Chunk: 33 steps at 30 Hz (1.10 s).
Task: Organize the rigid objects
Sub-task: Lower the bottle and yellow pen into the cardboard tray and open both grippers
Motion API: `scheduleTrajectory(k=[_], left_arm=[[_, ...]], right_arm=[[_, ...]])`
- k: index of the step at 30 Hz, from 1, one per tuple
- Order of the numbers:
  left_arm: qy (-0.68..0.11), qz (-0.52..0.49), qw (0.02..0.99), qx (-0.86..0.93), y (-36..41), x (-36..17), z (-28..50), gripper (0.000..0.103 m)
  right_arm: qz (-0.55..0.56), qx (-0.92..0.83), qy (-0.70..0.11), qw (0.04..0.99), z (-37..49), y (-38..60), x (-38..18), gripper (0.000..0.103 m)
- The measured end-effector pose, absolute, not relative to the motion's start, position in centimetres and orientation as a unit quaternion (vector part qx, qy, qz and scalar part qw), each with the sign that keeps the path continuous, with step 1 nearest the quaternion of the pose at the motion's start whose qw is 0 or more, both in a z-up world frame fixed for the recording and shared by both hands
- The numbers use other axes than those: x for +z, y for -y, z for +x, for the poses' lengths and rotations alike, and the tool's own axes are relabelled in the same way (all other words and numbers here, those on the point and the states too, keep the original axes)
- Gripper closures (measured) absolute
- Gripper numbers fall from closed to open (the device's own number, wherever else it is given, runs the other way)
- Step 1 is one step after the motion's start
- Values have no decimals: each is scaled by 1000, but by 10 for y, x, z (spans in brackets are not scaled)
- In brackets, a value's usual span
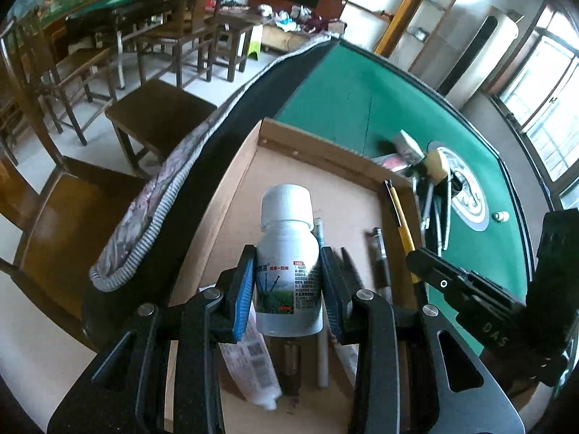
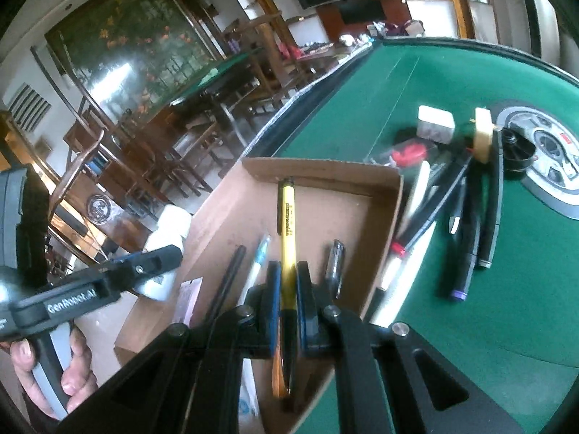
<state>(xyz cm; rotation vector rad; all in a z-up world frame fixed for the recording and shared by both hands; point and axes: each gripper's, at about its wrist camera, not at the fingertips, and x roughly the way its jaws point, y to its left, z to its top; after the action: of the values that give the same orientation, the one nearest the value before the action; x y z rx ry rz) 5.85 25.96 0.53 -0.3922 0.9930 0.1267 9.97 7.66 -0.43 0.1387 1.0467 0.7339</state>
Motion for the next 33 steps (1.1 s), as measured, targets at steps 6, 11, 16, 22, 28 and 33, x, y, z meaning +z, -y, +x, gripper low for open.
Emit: scheduleTrajectory(k=[6, 11, 16, 22, 28, 33], left_arm=[[-500, -189, 842, 69, -266, -14, 76, 69], [-521, -187, 829, 72, -270, -28, 87, 69], [-525, -170, 830, 82, -265, -32, 89, 69], [-527, -159, 831, 83, -260, -33, 89, 69], [-528, -140, 834, 79, -256, -32, 86, 69], [-525, -148, 835, 74, -259, -29, 80, 67]], right_arm=[[62, 339, -510, 788, 113, -89, -21, 97], [53, 333, -523, 783, 117, -93, -29, 97], [41, 325, -527, 784, 117, -96, -30, 97], [6, 307, -522, 796, 115, -100, -28, 97], [-1, 300, -522, 798, 114, -98, -27, 96], [10, 307, -527, 793, 117, -97, -25, 95]])
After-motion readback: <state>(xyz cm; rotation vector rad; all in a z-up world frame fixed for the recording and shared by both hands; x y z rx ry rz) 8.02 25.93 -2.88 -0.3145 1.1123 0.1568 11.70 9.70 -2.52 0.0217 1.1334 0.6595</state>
